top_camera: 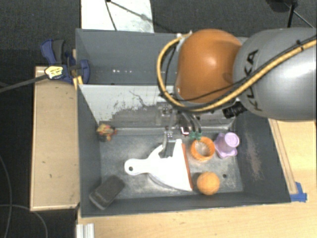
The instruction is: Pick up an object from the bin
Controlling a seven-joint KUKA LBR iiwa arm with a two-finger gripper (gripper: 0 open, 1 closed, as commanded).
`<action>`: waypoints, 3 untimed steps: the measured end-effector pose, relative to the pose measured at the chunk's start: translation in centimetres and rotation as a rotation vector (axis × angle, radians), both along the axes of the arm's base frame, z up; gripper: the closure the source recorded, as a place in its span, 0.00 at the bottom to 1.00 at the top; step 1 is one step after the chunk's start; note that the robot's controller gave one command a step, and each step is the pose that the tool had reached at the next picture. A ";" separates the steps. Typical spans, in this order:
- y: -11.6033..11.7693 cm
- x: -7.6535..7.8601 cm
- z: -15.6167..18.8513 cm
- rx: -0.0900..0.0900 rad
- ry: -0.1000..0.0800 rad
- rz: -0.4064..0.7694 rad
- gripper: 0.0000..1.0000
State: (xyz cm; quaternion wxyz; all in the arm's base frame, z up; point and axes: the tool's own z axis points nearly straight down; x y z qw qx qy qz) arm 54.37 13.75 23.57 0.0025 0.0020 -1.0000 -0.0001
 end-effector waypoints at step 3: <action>-4.2 1.1 -8.8 0.001 -0.008 0.129 0.00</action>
Offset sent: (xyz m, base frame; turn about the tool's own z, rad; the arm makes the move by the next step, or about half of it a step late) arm -0.0009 -0.0728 -0.1657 -0.0710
